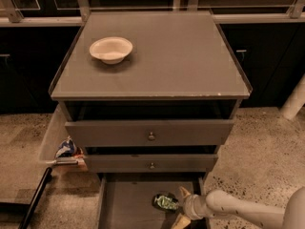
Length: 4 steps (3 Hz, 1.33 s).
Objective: Pick green can from bottom drawer and place on counter
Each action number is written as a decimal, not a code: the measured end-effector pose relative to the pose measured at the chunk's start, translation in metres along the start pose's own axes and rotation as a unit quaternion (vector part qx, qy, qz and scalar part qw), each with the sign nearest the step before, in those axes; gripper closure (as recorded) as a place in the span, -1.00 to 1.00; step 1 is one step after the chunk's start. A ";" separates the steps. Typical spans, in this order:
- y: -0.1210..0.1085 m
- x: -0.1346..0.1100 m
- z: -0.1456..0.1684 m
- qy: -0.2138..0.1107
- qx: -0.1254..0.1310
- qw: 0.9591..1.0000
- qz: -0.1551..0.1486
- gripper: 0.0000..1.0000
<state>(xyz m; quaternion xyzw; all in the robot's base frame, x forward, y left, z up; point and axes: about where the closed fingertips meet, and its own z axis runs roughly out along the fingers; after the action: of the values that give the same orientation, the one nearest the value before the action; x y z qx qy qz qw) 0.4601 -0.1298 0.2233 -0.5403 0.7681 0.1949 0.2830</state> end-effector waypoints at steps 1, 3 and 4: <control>-0.010 0.008 0.024 0.010 0.023 0.999 -0.038 -1.00; -0.040 0.019 0.049 0.042 0.077 0.993 -0.085 -1.00; -0.053 0.025 0.059 0.032 0.082 0.993 -0.079 -1.00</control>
Offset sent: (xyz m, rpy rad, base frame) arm 0.0554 -0.0005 -0.0552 -0.2287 -0.2511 0.0257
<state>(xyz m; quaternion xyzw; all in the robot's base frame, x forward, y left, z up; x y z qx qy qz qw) 0.5167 -0.1301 0.1628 -0.5801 0.7452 0.0911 0.3160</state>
